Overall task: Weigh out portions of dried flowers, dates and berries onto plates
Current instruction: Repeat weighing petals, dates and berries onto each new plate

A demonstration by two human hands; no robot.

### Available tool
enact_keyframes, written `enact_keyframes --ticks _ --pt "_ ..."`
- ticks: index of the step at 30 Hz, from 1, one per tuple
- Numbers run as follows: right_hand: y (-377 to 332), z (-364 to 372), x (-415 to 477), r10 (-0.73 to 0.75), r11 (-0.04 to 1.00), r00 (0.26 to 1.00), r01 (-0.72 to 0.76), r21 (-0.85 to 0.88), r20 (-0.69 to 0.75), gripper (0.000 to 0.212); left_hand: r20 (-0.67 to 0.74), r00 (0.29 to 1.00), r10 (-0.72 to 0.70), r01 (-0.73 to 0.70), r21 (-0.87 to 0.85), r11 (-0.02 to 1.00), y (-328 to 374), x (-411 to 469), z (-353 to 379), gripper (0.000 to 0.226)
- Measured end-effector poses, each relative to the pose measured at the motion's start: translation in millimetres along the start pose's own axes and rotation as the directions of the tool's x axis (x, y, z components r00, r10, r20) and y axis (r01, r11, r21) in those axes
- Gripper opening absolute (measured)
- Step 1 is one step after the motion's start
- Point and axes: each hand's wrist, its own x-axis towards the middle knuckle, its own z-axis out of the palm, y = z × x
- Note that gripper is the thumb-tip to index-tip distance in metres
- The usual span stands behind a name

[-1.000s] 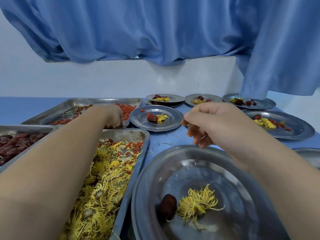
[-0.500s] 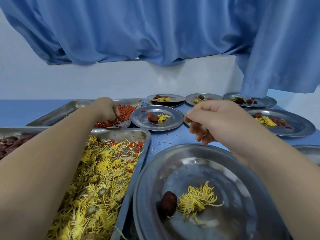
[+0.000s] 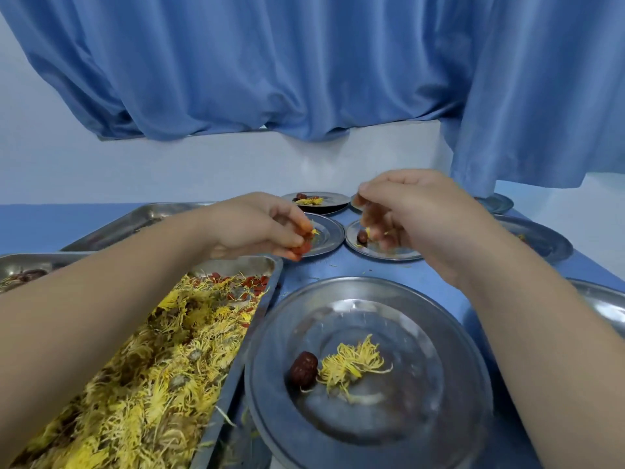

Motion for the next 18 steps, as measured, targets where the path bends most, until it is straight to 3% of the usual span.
enact_keyframes --ticks 4,9,13,18 --pt "-8 -3 -4 -0.039 0.999 0.999 0.039 -0.001 0.021 0.019 0.121 0.992 0.018 -0.041 0.192 0.981 8 -19 45 0.021" --pt "-16 -9 -9 -0.086 0.994 0.992 0.092 -0.066 0.091 0.019 0.107 0.993 0.051 -0.103 0.555 0.826 17 -38 80 0.032" --pt "-22 -21 -16 -0.087 0.957 0.973 0.142 -0.255 0.215 0.020 0.027 0.998 0.055 -0.061 0.570 0.819 19 -46 95 0.031" --pt "-31 -39 -28 0.080 0.855 0.931 0.119 -0.504 0.355 0.020 -0.072 0.985 0.155 -0.085 0.581 0.810 20 -55 97 0.024"
